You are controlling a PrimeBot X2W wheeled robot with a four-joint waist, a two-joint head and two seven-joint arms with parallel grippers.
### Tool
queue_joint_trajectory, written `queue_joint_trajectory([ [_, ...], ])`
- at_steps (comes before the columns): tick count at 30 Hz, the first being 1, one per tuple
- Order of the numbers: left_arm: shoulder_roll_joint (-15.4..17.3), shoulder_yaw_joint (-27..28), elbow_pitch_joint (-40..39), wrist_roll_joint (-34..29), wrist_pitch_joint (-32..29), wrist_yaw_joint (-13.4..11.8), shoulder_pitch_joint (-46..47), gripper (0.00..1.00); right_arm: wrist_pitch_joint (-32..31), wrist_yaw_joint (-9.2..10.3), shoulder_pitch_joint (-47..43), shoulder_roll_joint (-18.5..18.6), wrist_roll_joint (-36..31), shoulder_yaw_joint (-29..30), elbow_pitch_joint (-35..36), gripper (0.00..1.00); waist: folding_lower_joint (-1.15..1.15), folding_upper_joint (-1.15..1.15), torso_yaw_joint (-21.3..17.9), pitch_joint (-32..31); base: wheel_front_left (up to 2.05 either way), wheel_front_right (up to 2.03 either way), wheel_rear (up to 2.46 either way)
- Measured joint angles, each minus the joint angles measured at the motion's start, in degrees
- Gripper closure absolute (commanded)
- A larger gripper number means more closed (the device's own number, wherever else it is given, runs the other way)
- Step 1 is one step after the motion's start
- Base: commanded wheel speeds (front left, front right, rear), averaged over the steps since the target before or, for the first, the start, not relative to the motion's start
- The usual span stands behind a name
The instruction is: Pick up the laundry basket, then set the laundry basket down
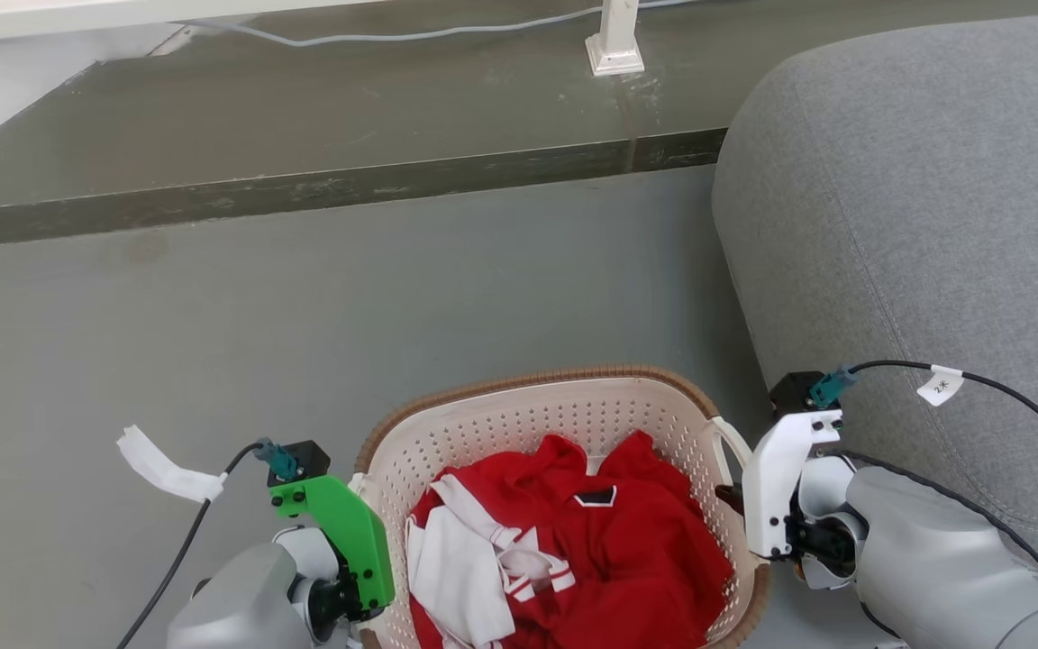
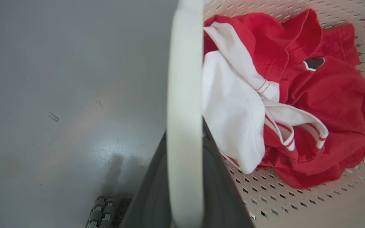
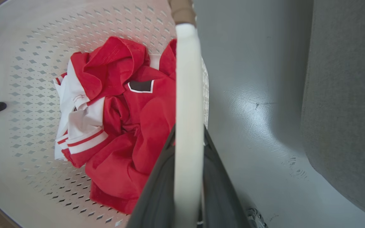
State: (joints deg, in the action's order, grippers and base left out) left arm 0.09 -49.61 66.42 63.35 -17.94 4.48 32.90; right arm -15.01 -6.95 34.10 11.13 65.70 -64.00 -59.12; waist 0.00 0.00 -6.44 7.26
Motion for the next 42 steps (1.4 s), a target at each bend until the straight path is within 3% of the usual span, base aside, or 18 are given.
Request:
queue_joint_trajectory([
  [19,0.0,-0.8,-1.5,0.0,2.7,-1.2,2.1,1.00,2.4,0.00,2.1,1.7,0.5,-1.1,1.5,1.00,0.00,0.00,-0.2,4.2,0.00,0.00,0.00],
  [42,0.0,-1.6,-3.6,-0.8,12.0,-5.1,10.8,1.00,11.9,0.00,9.8,4.5,0.3,-1.1,4.4,1.00,0.00,0.00,0.5,19.1,0.00,0.00,0.00],
])
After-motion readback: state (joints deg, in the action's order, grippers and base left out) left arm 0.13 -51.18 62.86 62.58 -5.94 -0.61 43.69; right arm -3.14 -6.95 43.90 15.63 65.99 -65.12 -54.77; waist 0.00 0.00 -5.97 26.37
